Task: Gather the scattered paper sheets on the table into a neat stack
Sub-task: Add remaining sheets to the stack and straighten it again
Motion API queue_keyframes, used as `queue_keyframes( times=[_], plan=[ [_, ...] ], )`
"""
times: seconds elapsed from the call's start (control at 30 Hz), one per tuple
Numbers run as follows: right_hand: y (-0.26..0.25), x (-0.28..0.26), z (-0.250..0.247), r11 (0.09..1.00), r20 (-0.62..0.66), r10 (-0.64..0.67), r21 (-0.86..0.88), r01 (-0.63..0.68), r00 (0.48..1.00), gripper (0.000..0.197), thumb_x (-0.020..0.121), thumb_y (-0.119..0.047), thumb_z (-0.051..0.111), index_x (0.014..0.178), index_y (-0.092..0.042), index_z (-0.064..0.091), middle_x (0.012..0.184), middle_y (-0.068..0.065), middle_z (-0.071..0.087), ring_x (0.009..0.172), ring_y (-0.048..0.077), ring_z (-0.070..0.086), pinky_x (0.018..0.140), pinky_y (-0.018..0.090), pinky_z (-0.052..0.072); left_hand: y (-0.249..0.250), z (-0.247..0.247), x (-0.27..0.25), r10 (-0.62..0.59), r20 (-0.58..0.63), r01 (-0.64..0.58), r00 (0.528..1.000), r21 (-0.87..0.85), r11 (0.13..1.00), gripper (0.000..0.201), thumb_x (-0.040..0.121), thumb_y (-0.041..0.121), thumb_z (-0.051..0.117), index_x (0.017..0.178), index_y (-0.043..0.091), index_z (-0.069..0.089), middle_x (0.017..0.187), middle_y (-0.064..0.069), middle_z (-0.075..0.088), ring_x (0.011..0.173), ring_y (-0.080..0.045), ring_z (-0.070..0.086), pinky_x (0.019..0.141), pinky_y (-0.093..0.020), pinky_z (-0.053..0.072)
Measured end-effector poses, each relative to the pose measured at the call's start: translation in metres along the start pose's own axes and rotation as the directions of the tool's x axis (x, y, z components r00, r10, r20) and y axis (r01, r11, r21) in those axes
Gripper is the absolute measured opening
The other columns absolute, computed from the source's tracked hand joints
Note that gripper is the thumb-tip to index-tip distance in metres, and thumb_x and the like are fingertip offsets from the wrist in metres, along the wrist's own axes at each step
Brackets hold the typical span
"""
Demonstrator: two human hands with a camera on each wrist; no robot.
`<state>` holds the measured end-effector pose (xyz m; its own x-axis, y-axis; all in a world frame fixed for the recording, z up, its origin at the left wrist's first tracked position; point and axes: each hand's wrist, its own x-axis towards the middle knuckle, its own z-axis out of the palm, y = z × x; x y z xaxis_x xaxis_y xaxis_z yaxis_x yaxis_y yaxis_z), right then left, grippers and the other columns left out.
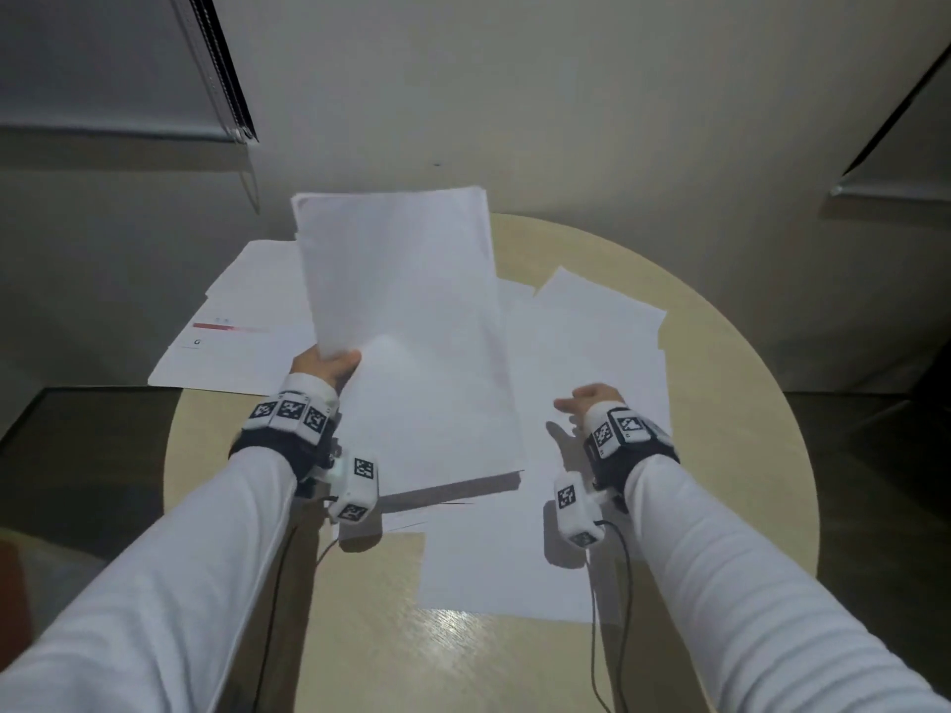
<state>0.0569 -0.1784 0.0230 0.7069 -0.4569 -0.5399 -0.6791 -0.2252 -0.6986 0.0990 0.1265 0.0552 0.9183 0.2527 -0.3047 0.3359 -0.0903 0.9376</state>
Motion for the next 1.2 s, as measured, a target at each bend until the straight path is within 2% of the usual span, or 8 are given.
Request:
queue_keyframes(
  times=[0.13,0.37,0.67,0.8,0.87,0.97,1.1,1.2],
  plan=[
    [0.018,-0.022,0.022,0.913,-0.078,0.014,-0.406,-0.045,0.997,0.044,0.080,-0.025,0.062,0.122,-0.013,0.055,0.129,0.009,0.052,0.120,0.030,0.050,0.094,0.033,0.042,-0.034,-0.022,0.004,-0.259,-0.045,0.249,0.965,0.466,0.849,0.038,0.091,0.023,0.055,0.122,0.001,0.054,0.119,-0.029,0.059,0.113,-0.038,0.057,0.093,-0.042,0.046],
    [0.023,-0.048,0.078,0.739,0.059,0.002,-0.673,0.039,0.998,0.081,0.080,-0.056,0.045,0.148,-0.031,0.008,0.157,0.002,-0.012,0.143,0.033,-0.015,0.115,0.054,0.003,-0.059,-0.023,-0.006,-0.372,-0.095,0.343,0.924,0.639,0.689,0.047,0.092,0.025,0.054,0.129,-0.003,0.047,0.131,-0.021,0.055,0.119,-0.035,0.055,0.099,-0.036,0.043],
    [0.003,-0.048,0.082,0.664,0.438,-0.132,-0.627,0.407,0.889,0.039,0.094,-0.018,0.035,0.133,-0.021,0.039,0.147,-0.003,0.028,0.143,0.030,0.014,0.114,0.047,0.019,-0.066,-0.020,0.002,-0.367,-0.084,0.334,0.926,0.634,0.697,0.048,0.090,0.021,0.057,0.130,-0.003,0.047,0.126,-0.021,0.057,0.114,-0.037,0.056,0.095,-0.040,0.047],
    [0.015,-0.035,0.066,0.710,0.050,-0.099,-0.696,0.106,0.994,0.062,0.087,-0.042,0.051,0.141,-0.033,0.023,0.154,0.004,0.015,0.144,0.035,0.003,0.113,0.057,0.014,-0.071,-0.031,0.008,-0.428,-0.076,0.403,0.900,0.515,0.756,0.052,0.088,0.019,0.062,0.129,-0.008,0.046,0.101,-0.027,0.063,0.082,-0.032,0.056,0.062,-0.034,0.042],
    [0.026,-0.031,0.045,0.760,-0.219,0.025,-0.630,-0.161,0.975,0.105,0.072,-0.064,0.062,0.147,-0.032,-0.005,0.157,0.012,-0.012,0.143,0.039,-0.010,0.111,0.061,0.005,-0.074,-0.037,0.011,-0.438,-0.090,0.422,0.894,0.497,0.758,0.057,0.087,0.018,0.063,0.133,-0.007,0.042,0.081,-0.016,0.057,0.069,-0.025,0.048,0.055,-0.029,0.034],
    [0.036,-0.031,0.019,0.831,-0.306,0.155,-0.474,-0.292,0.939,0.131,0.058,-0.072,0.068,0.146,-0.026,-0.017,0.155,0.020,-0.014,0.142,0.043,-0.009,0.110,0.064,0.006,-0.075,-0.034,0.009,-0.445,-0.119,0.440,0.887,0.510,0.739,0.047,0.088,0.017,0.062,0.128,-0.001,0.044,0.053,-0.012,0.052,0.054,-0.022,0.040,0.052,-0.027,0.031],
    [0.040,-0.024,0.019,0.831,-0.252,0.170,-0.484,-0.276,0.953,0.126,0.064,-0.066,0.068,0.146,-0.026,-0.018,0.156,0.019,-0.006,0.142,0.043,-0.004,0.108,0.064,0.013,-0.071,-0.024,0.009,-0.435,-0.063,0.394,0.898,0.553,0.734,0.044,0.088,0.015,0.062,0.123,-0.008,0.050,0.111,-0.033,0.063,0.081,-0.029,0.053,0.075,-0.038,0.044],
    [0.036,-0.022,0.021,0.843,-0.264,0.122,-0.481,-0.240,0.957,0.123,0.064,-0.057,0.072,0.144,-0.032,-0.017,0.154,0.007,0.016,0.141,0.035,0.012,0.107,0.062,0.017,-0.069,-0.021,0.007,-0.425,-0.059,0.378,0.903,0.575,0.725,0.049,0.088,0.016,0.062,0.128,-0.008,0.047,0.119,-0.028,0.059,0.104,-0.038,0.059,0.091,-0.042,0.045]
  ],
)
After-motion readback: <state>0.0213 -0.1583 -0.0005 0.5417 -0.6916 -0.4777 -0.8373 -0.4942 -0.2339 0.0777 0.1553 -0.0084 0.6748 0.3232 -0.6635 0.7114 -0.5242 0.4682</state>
